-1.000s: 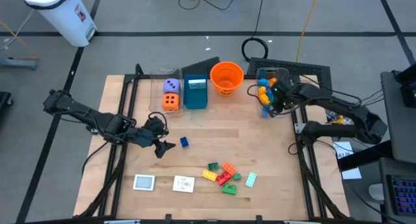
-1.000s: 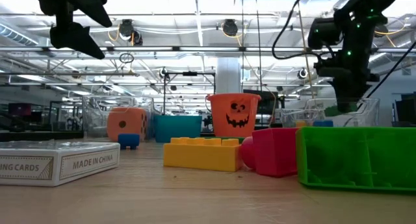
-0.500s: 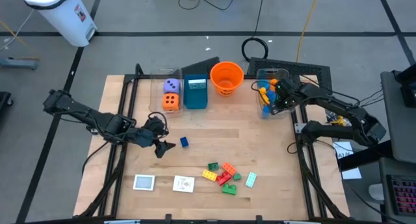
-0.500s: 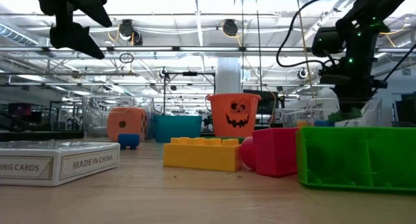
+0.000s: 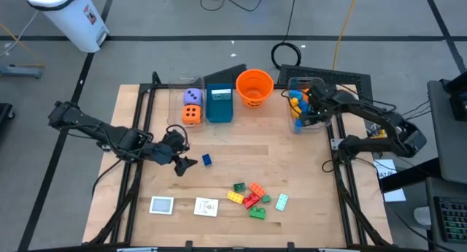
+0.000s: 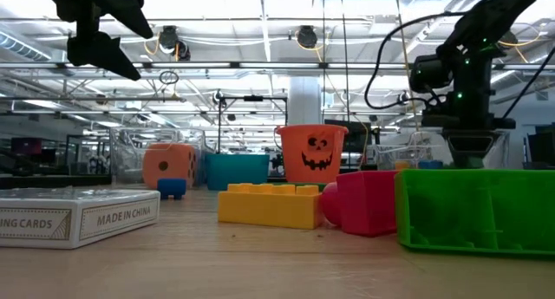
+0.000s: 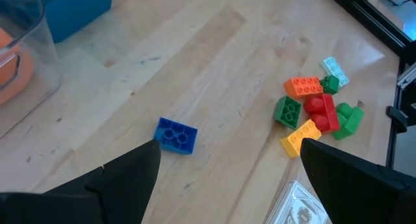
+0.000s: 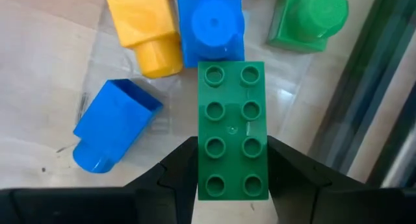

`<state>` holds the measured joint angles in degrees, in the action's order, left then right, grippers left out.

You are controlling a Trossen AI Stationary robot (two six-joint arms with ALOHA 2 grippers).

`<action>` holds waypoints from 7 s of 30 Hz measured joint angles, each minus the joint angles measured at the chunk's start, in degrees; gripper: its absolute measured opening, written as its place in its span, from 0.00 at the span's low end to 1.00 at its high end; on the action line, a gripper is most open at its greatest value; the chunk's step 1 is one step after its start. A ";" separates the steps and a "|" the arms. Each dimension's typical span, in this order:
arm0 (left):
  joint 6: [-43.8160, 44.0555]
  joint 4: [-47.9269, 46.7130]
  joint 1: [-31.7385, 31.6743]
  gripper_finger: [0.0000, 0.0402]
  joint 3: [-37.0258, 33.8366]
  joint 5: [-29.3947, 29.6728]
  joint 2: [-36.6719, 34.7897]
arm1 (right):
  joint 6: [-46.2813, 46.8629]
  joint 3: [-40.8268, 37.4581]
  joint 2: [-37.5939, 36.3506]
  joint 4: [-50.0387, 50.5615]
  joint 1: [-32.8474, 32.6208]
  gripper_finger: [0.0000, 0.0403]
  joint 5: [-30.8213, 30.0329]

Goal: Pick & Place Toys
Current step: Put the green game piece into the right transparent bin, then put the orange game piece into the right transparent bin

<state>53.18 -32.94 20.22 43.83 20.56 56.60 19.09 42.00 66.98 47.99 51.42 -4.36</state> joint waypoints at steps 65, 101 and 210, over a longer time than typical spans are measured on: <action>-0.55 0.17 -0.08 0.94 0.00 -1.05 0.00 | 11.93 10.78 -6.12 -34.35 -19.98 0.53 12.09; -16.00 14.58 -1.42 0.94 0.00 -2.54 0.01 | 24.28 14.40 10.07 -41.36 -71.87 0.53 -11.15; -12.62 8.72 -2.31 0.94 0.00 -4.15 0.02 | 19.75 29.09 37.92 -22.05 -71.63 0.53 1.53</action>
<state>40.56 -24.22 17.91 43.83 16.40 56.62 38.84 71.09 104.90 25.94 -20.21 -2.83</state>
